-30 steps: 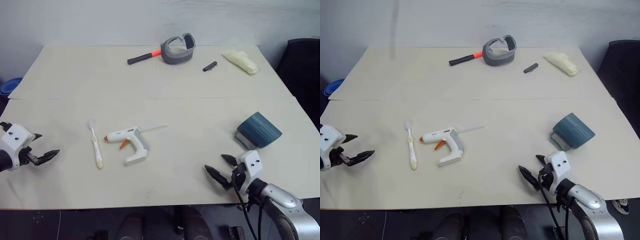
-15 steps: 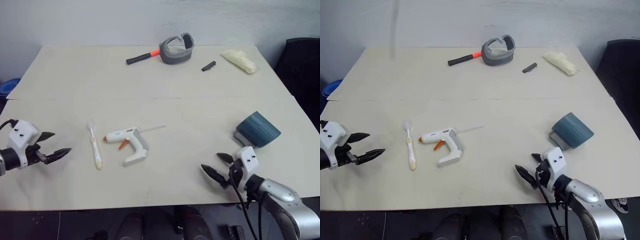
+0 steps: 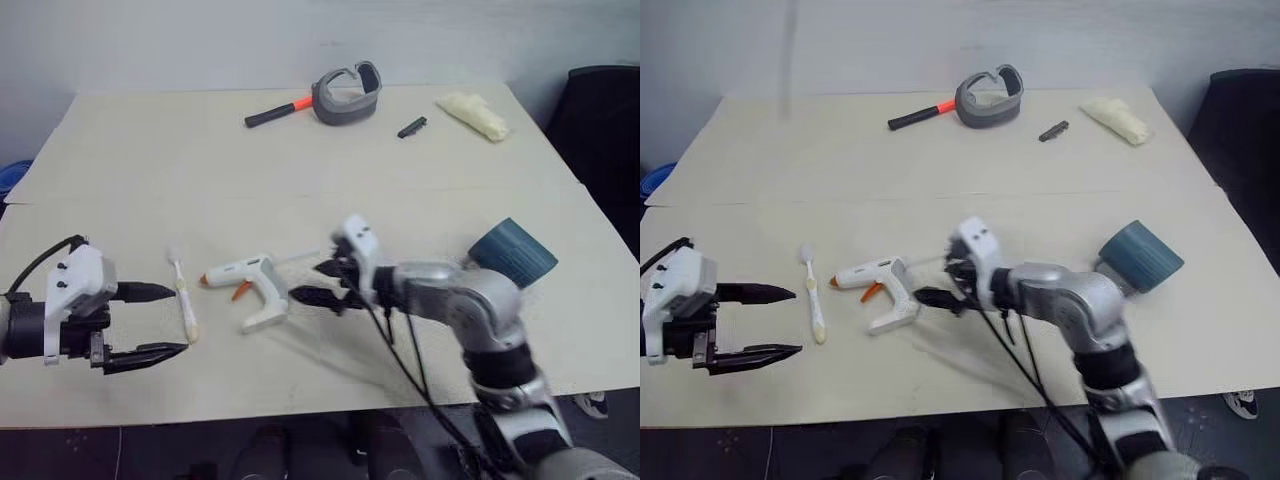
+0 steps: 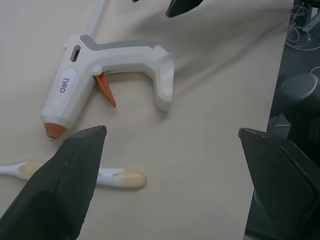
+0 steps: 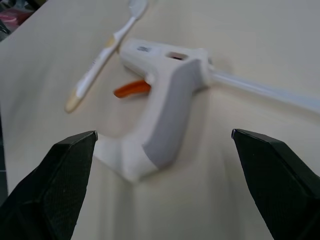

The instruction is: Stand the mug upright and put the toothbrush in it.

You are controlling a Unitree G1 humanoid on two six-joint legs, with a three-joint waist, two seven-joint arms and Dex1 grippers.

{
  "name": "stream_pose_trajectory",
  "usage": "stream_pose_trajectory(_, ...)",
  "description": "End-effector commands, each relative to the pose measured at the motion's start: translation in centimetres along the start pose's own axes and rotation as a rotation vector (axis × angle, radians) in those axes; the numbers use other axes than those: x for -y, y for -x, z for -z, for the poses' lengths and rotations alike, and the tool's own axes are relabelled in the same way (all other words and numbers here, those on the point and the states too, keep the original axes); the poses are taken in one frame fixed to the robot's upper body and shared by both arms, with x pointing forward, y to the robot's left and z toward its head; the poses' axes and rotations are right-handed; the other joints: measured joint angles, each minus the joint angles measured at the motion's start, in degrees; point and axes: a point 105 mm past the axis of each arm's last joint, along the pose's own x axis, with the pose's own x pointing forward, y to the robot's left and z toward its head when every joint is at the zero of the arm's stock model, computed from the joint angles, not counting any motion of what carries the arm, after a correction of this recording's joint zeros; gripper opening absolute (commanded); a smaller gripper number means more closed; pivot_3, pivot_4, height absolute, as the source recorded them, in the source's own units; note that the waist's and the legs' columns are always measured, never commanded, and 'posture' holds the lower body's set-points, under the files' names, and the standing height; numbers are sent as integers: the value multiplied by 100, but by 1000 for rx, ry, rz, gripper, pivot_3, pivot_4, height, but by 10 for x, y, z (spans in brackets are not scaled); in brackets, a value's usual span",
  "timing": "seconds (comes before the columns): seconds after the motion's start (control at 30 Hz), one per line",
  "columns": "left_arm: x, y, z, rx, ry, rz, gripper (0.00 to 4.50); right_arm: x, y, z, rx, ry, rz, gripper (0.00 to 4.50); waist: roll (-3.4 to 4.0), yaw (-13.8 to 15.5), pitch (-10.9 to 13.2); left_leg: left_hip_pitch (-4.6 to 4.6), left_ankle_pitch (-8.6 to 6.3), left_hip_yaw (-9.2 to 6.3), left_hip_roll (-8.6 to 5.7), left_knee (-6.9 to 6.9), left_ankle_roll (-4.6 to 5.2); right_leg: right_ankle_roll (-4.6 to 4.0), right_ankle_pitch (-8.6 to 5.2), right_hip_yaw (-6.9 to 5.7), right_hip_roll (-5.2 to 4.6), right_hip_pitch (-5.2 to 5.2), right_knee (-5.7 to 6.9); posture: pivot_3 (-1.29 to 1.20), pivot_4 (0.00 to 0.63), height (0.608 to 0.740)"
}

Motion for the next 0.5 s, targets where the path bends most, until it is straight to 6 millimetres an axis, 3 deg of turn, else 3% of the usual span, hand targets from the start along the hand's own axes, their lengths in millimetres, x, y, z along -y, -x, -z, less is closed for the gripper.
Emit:
stream_pose_trajectory(0.03, -5, 7, -8, -6, -59, -41, 4500, -3, -17, -8, -44, 37, 21, 4488, 0, 6, 0, 0, 0, -1, 0, 0, 0, 0, 0, -1, 0, 0, -1, 0, 150, 740)
stream_pose_trajectory(0.17, -4, 4, -10, 8, -64, -46, 4500, -6, -27, -5, -104, 37, 12, 4488, -2, 5, -1, -3, -3, -1, -3, 0, 5, 0, 0, -2, -7, 4, -6, 0, 150, 740)
stream_pose_trajectory(0.33, -4, 0, -12, 32, -72, -56, 4500, 5, -28, 9, -183, 130, 90, 4488, -1, -8, -1, -2, -6, 7, -5, 0, 8, 1, 0, -6, -8, 1, -8, 0, 150, 740)
stream_pose_trajectory(0.5, -6, -7, -9, 38, -76, -59, 4500, -1, -39, 15, -206, 157, 68, 4488, -1, -20, -1, 4, -6, 9, -5, 0, -3, -1, -1, -6, 15, 1, -2, 0, 150, 740)
